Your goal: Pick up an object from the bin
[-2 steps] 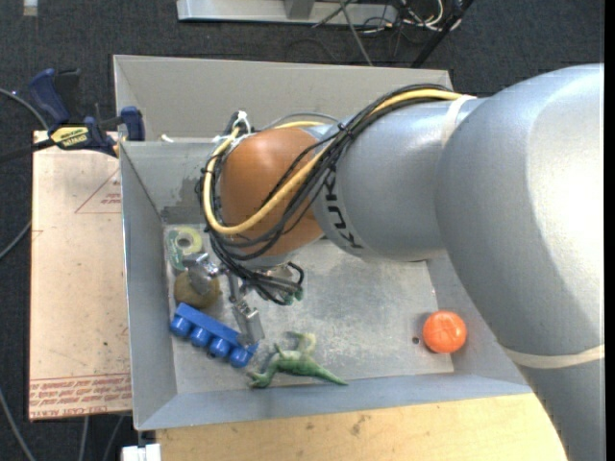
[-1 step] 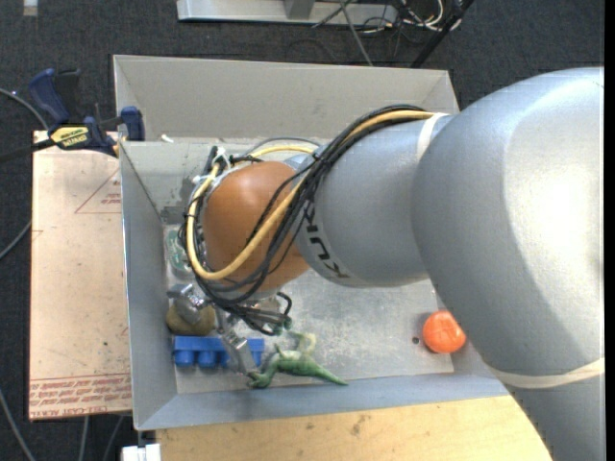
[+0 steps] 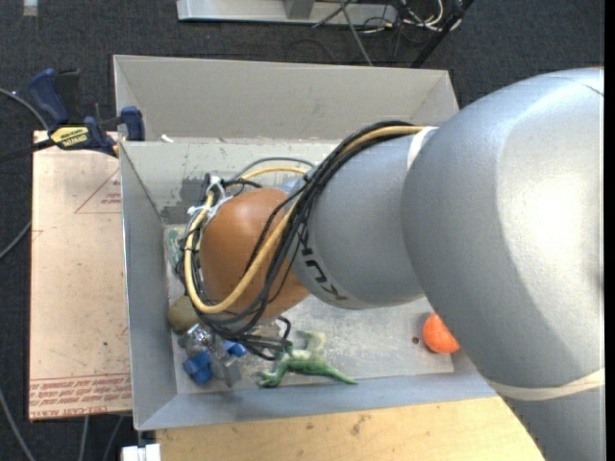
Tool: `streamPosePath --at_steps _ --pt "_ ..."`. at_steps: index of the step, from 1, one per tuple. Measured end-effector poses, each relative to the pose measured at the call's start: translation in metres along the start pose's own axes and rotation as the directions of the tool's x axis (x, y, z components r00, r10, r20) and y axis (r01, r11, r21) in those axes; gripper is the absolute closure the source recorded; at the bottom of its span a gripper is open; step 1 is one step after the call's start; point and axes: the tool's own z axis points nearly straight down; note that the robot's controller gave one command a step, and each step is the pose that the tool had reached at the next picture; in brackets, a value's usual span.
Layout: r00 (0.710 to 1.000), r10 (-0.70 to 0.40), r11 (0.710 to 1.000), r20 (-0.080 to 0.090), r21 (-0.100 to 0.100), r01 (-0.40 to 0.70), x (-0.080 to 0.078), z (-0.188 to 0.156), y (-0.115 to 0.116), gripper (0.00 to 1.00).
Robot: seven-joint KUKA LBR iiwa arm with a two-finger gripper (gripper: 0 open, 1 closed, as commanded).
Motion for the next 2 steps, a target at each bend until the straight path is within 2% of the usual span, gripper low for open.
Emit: streamPosePath --at_steps 1,2 --pt "1.0 -0.02 1.0 0.003 0.001 0.02 -0.008 0.001 -0.009 1.0" --pt "1.0 -0.03 1.0 -0.006 0.0 0.03 0.0 -0.057 -0.008 1.0"
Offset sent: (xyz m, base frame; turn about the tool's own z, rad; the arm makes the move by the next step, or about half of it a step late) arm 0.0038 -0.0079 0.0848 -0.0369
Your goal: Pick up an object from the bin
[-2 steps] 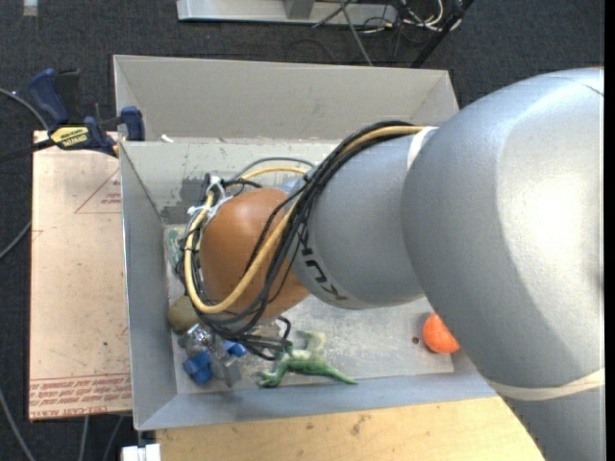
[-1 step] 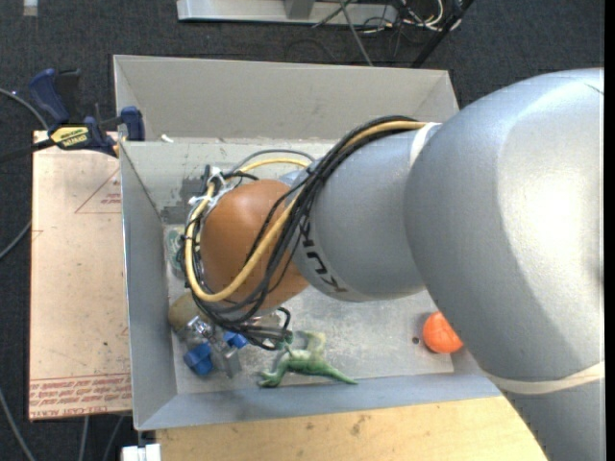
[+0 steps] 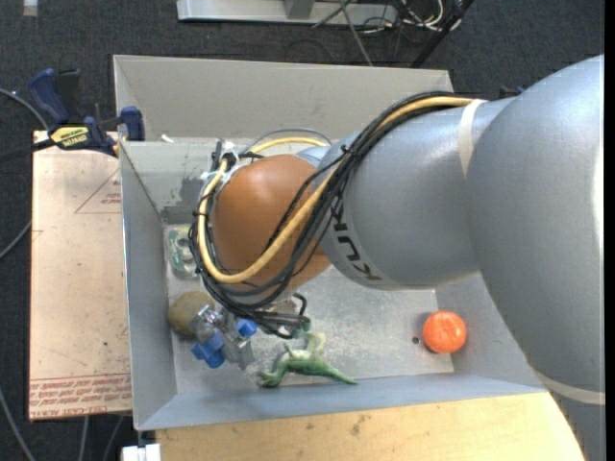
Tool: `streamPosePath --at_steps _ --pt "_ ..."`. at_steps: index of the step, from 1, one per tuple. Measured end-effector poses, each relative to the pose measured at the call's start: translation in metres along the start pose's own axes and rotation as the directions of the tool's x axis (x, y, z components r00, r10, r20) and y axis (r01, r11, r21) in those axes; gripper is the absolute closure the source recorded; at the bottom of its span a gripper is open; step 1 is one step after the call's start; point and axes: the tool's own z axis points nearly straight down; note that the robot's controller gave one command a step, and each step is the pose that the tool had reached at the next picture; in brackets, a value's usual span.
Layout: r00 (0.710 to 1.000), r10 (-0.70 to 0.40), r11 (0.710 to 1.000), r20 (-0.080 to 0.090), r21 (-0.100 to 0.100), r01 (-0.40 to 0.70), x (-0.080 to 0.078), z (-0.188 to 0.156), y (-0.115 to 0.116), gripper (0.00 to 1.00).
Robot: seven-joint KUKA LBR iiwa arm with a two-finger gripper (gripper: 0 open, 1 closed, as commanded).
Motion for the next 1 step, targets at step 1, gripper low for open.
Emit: streamPosePath --at_steps 1 --pt "1.0 0.008 1.0 0.004 0.001 -0.008 -0.0007 -0.0772 -0.0313 1.0"
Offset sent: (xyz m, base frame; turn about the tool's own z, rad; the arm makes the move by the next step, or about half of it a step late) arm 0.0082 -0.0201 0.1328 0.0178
